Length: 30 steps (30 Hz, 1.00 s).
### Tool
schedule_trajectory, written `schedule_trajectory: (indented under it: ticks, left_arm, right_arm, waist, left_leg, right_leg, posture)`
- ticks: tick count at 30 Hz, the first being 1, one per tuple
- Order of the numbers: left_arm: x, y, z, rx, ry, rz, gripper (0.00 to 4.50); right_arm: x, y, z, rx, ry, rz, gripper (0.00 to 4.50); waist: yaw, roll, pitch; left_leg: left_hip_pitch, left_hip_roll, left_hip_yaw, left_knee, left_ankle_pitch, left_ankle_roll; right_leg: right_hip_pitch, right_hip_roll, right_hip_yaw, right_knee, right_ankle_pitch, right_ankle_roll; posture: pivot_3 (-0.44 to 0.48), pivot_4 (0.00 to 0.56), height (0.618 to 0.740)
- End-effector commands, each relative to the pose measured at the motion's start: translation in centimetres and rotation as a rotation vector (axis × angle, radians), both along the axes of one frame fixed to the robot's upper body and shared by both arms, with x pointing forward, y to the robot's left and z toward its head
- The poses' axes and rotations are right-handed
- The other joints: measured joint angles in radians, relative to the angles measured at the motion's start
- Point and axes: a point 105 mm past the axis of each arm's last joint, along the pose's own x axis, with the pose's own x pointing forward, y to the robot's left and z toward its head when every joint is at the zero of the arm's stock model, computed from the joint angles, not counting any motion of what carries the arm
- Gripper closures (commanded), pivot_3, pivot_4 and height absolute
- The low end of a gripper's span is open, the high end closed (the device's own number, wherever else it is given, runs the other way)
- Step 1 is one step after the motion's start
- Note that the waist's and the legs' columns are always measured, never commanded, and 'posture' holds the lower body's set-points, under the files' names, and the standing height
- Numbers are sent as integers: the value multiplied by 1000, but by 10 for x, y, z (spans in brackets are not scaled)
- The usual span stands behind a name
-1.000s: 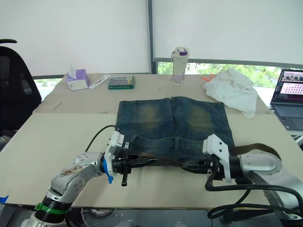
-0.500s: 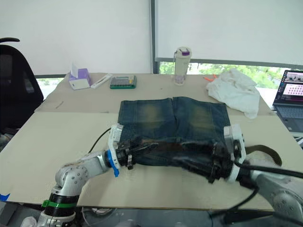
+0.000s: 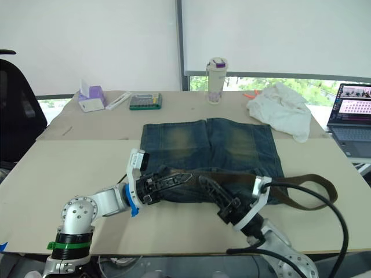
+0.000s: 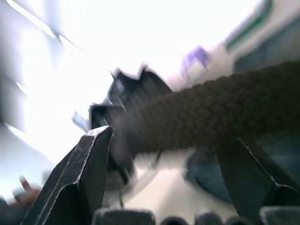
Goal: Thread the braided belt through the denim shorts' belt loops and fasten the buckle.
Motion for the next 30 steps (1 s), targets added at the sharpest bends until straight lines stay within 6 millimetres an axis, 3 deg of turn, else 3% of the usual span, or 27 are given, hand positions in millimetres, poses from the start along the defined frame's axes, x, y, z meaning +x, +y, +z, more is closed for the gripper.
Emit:
schedule_trajectory:
  ticks: [1,5,6,16,24,27,30]
  left_arm:
    - [1,1,5,-17,-14,17,4500]
    - [1,1,4,-14,-11,24,4500]
    - [2,2,4,-12,-9,31,4500]
    - [6,1,3,-8,-14,50,4500]
    - [9,1,-1,28,-51,83,4500]
    - [6,1,-2,54,-88,73,3399]
    - [8,2,-3,114,-166,106,2335]
  right_arm:
    - [-10,1,22,66,-93,14,803]
    - [-11,-5,26,114,-94,-6,803]
    - [-11,-5,26,106,-96,-7,1035]
    - [-8,-6,19,52,-80,-9,4347]
    - [-7,-11,16,18,-69,-29,4429]
    - [-3,-28,16,-13,-67,-88,4500]
    - [-1,-57,8,-131,-45,-176,4500]
  waist:
    - [2,0,0]
    - [0,0,0]
    - [0,0,0]
    - [0,0,0]
    - [0,0,0]
    - [1,0,0]
    - [4,0,0]
  left_leg:
    - [0,0,0,0,0,0]
    - [0,0,0,0,0,0]
    - [0,0,0,0,0,0]
    - [0,0,0,0,0,0]
    - [-1,0,0,0,0,0]
    - [-1,0,0,0,0,0]
    - [-1,-1,0,0,0,0]
  right_leg:
    - [0,0,0,0,0,0]
    - [0,0,0,0,0,0]
    - [0,0,0,0,0,0]
    - [0,0,0,-1,0,0]
    - [0,0,0,-1,0,0]
    - [0,0,0,-1,0,0]
    - [0,-1,0,-2,0,0]
  posture:
    - [0,150,740]
    - [0,150,740]
    - [0,150,740]
    - [0,150,740]
    - [0,150,740]
    - [0,150,740]
    - [0,150,740]
